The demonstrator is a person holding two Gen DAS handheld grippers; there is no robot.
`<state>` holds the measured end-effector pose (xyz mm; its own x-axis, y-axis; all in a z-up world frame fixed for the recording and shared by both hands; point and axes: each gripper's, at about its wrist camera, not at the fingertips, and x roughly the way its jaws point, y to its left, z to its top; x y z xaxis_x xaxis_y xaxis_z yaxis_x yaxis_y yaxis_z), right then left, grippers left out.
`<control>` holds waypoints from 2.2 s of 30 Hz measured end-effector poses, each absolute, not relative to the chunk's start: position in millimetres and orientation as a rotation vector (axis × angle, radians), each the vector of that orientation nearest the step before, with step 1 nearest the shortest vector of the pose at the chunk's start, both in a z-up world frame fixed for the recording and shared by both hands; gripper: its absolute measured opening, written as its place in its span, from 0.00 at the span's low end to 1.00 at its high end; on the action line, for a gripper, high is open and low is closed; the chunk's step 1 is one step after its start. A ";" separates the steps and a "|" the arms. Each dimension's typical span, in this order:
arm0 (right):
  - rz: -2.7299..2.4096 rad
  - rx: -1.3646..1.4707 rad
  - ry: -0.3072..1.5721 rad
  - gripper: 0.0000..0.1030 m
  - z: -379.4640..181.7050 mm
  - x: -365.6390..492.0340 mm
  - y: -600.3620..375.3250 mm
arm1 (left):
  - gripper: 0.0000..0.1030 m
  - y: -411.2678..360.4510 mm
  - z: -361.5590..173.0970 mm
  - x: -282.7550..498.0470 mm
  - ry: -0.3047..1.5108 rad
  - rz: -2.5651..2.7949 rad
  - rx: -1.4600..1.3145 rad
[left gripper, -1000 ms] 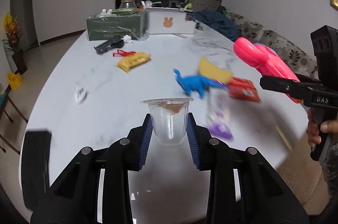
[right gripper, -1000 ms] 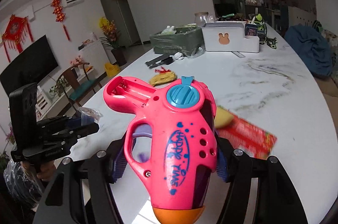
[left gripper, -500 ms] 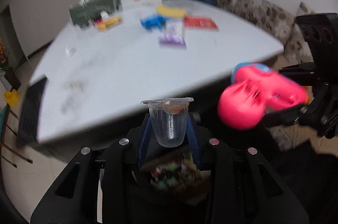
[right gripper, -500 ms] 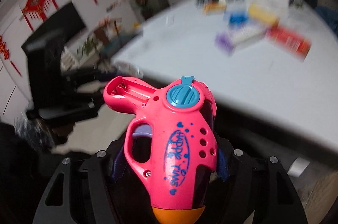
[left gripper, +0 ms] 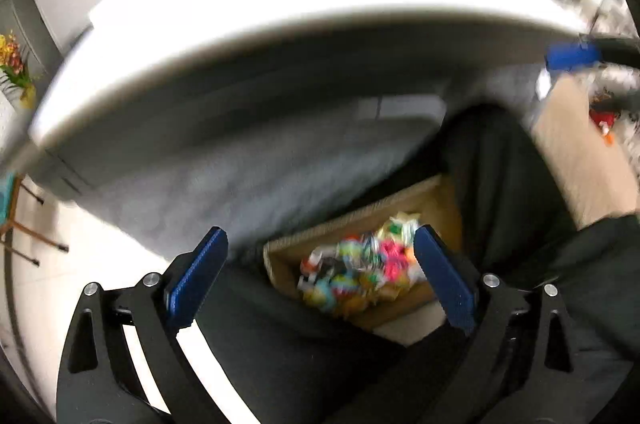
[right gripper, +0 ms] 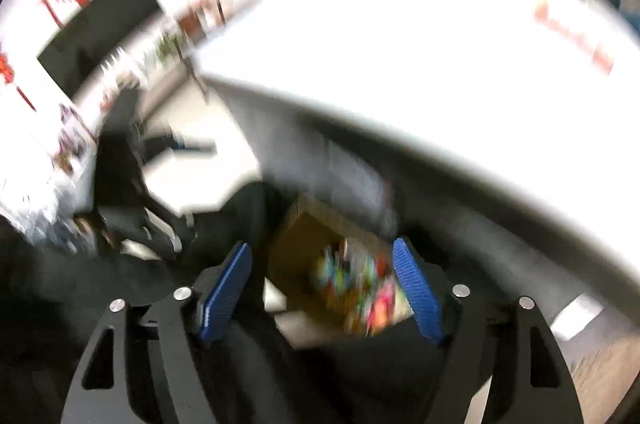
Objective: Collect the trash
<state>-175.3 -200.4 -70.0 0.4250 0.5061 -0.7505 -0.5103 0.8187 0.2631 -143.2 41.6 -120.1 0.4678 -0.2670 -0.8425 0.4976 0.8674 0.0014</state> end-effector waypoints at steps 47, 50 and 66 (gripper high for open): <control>0.471 0.294 0.642 0.24 -8.3 -43.7 -328.5 | 0.09 -87.8 6.4 74.8 0.824 -0.226 0.058; 0.499 0.273 0.633 0.24 -0.3 -49.1 -306.7 | 0.09 -70.3 18.1 61.1 0.759 -0.180 0.090; 0.432 0.265 0.702 0.26 -27.3 -46.3 -306.4 | 0.88 -77.7 -27.8 88.7 1.023 -0.100 -0.116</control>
<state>-46.3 -306.4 -27.3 0.6814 0.4668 -0.5637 -0.2925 0.8797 0.3750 88.7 -77.7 -27.8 0.5168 -0.1373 -0.8450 0.0292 0.9893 -0.1429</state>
